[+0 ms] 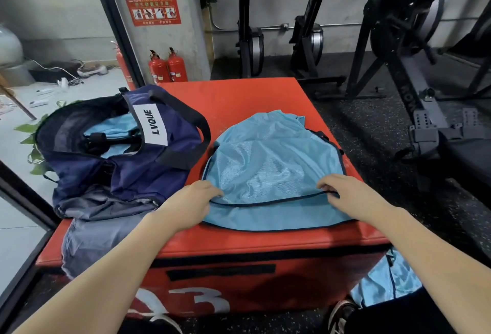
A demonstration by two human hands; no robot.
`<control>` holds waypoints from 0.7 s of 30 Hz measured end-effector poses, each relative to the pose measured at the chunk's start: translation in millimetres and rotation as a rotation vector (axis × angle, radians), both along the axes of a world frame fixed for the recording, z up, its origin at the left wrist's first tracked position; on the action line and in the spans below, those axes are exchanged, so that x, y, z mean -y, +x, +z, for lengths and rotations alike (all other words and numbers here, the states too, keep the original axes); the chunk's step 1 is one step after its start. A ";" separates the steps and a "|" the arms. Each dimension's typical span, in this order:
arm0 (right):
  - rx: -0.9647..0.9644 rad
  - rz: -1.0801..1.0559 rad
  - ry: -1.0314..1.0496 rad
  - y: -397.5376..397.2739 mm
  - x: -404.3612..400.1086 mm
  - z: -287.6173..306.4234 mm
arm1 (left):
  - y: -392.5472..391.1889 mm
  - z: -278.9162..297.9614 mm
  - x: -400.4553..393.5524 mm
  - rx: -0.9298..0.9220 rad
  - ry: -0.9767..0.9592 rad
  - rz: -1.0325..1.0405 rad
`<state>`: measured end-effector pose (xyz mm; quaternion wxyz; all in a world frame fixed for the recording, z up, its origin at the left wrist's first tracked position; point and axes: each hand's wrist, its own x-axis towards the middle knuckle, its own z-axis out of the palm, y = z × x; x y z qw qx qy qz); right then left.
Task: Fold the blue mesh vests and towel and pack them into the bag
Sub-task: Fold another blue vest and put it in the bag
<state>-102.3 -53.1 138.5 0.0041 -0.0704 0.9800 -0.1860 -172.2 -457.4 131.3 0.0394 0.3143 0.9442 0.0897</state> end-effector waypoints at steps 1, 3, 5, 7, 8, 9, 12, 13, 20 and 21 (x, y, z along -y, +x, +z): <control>-0.012 -0.004 -0.017 1.5 0.0 0.9 | 1.1 -0.8 0.0 0.008 0.031 0.008; -0.035 -0.004 -0.036 4.5 -0.2 2.7 | 2.4 -1.5 0.7 -0.020 0.045 0.017; -0.047 -0.006 -0.048 6.5 -1.3 3.1 | 4.6 -1.7 2.2 -0.048 0.035 0.018; -0.048 -0.015 -0.055 8.3 -3.8 3.3 | 7.0 -1.0 3.0 -0.097 0.019 0.006; -0.048 -0.020 -0.059 9.2 -4.9 3.3 | 8.8 -0.3 2.4 -0.133 0.022 -0.005; -0.062 -0.019 -0.064 10.8 -5.5 3.7 | 9.9 0.2 2.0 -0.171 0.029 -0.012; -0.123 -0.030 -0.061 16.8 -6.8 7.8 | 15.6 8.3 0.4 -0.193 0.079 0.045; -0.143 -0.033 -0.045 19.7 -8.0 10.1 | 17.3 10.5 1.0 -0.177 0.134 0.070; -0.106 0.102 0.192 44.1 -27.3 8.0 | 36.5 7.4 16.5 -0.264 0.148 -0.109; -0.090 0.126 0.212 47.6 -27.3 6.1 | 37.2 3.2 19.5 -0.282 0.124 -0.158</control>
